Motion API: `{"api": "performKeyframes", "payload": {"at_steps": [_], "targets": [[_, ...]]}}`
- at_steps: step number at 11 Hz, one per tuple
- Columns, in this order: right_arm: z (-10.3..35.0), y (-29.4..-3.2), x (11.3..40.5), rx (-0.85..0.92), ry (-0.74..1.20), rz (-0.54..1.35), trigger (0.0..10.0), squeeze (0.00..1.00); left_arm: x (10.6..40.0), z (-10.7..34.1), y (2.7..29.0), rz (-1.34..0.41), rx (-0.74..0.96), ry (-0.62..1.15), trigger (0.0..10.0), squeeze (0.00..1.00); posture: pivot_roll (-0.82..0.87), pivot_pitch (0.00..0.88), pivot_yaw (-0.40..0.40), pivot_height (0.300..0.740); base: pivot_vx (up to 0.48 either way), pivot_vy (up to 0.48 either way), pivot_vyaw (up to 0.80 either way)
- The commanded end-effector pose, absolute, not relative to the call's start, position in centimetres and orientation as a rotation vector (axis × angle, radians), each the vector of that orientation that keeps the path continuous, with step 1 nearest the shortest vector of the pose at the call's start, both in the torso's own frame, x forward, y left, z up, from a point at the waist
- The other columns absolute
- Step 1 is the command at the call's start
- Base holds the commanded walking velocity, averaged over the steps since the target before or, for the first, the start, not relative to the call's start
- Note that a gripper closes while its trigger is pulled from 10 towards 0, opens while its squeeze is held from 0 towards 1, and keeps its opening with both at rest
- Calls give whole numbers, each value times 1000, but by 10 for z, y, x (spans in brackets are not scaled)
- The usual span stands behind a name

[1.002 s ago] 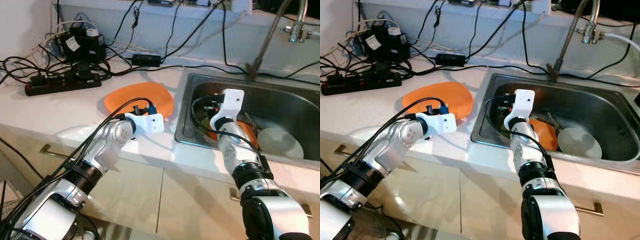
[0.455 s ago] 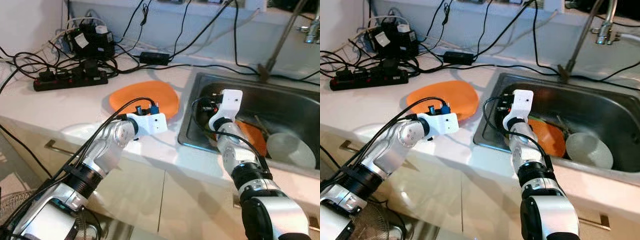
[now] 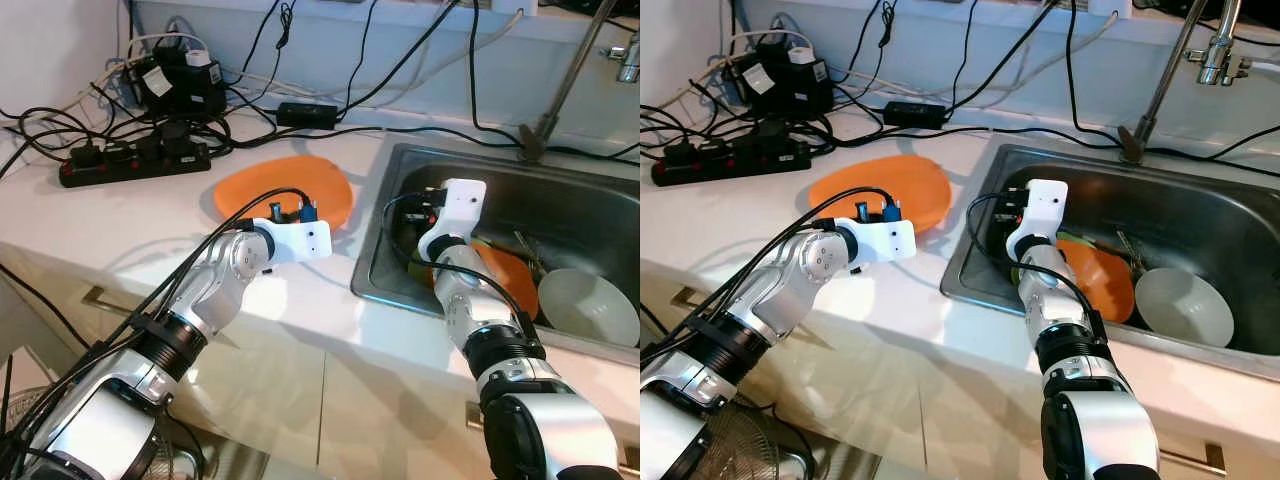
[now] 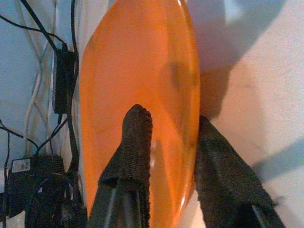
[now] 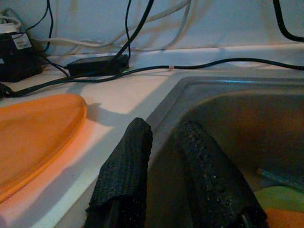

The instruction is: Kitchen organization

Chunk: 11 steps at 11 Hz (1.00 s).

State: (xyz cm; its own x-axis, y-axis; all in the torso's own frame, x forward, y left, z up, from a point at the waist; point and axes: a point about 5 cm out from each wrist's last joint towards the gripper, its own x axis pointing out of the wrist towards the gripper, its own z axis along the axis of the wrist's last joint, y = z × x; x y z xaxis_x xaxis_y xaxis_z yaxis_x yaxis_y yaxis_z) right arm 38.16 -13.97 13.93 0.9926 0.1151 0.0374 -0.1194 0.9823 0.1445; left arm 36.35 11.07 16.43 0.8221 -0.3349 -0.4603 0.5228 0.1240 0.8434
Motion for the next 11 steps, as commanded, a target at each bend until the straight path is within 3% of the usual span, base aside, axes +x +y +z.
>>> {"api": "performKeyframes", "payload": {"at_steps": [1, 11], "targets": [[144, -141, 383, 147, -43, 120, 10000, 0, 356, 127, 125, -695, 1318, 360, 0, 0, 239, 3, -26, 740, 0, 0, 0], [145, -140, 384, 150, -42, 118, 10000, 0, 355, 133, 125, -660, 1343, 304, 0, 0, 244, 1, -32, 740, 0, 0, 0]]}}
